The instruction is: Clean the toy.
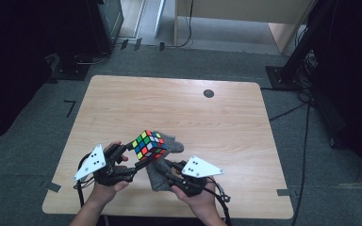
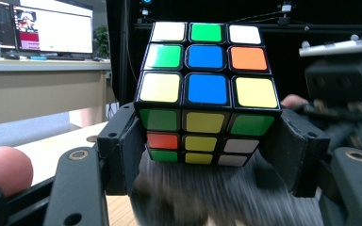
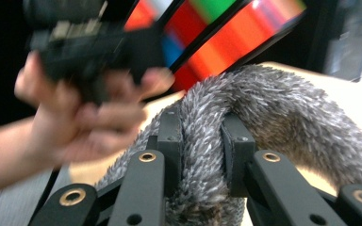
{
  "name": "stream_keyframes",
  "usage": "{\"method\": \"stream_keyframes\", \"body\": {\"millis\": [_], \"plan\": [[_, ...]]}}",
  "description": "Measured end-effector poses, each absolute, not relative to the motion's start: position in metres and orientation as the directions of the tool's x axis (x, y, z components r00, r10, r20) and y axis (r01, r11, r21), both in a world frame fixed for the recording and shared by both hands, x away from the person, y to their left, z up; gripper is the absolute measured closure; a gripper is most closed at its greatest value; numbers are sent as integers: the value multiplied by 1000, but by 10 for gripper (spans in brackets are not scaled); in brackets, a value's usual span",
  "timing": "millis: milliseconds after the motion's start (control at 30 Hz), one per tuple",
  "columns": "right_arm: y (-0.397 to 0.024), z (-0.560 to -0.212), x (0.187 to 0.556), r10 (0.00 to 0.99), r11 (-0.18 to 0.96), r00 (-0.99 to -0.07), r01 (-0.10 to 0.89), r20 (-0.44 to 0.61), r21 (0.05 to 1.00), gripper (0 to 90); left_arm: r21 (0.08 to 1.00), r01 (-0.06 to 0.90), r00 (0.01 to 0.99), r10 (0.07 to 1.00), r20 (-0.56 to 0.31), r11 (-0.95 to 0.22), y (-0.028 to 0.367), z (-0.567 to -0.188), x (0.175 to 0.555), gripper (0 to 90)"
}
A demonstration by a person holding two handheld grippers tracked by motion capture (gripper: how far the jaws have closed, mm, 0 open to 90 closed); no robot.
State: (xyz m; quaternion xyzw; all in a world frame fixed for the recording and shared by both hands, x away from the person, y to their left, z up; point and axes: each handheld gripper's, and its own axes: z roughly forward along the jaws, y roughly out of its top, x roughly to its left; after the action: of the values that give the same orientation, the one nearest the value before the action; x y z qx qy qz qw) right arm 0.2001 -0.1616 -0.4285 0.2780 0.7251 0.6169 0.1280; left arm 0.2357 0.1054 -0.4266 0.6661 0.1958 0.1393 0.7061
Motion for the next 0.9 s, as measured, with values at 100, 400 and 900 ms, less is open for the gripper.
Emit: {"method": "stream_keyframes", "body": {"millis": [100,400,900], "plan": [[-153,-434,200,545,172,-830,250,120,953,743,995,66,878,469,-94,76,109,-426,237,345],[-198,-443,231,766,154,-629,384,136,910,728,994,87,861,498,-105,61,113,-428,242,346],[-229,-485,259,874,197,-483,461,58,865,406,990,143,846,519,-123,1,108,-433,248,345]]}}
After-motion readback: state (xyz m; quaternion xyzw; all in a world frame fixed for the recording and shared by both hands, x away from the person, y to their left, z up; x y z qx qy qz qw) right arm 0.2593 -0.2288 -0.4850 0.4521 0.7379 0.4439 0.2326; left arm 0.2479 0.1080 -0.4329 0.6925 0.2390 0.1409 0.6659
